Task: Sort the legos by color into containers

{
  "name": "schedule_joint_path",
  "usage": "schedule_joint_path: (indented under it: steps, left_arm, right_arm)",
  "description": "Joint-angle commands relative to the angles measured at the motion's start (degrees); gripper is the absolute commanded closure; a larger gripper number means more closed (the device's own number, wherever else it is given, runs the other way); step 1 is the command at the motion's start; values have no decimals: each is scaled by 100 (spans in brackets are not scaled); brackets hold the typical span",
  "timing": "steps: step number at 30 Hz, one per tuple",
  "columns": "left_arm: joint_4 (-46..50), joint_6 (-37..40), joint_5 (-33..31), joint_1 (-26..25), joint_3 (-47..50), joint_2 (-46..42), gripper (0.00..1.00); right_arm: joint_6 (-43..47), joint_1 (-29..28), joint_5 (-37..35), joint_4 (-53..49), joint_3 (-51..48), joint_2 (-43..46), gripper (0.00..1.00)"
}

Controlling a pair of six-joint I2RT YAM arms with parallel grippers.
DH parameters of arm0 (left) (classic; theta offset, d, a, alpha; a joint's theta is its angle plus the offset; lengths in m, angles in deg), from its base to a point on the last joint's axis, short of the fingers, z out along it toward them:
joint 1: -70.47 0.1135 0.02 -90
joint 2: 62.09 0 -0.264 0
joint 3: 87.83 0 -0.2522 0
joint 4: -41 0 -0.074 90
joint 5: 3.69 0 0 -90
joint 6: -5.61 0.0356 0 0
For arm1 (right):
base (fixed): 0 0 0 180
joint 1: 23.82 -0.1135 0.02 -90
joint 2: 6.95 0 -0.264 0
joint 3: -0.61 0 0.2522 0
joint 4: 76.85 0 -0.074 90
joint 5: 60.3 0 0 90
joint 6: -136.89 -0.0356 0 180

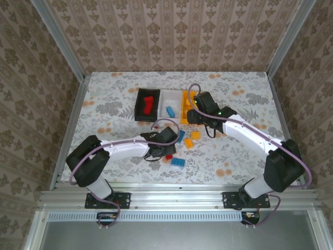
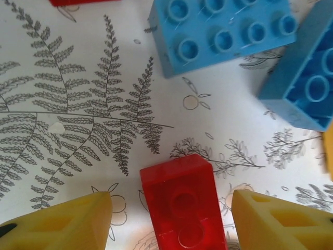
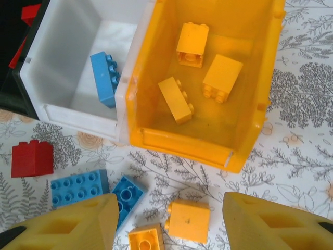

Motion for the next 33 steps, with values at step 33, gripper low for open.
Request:
schedule_joint_path:
  steps: [33]
  left_arm:
    - [1185,3331,155,3284,-4450,1960,71]
  right_arm:
    - [-826,-828,1334,825,-1236,830,42]
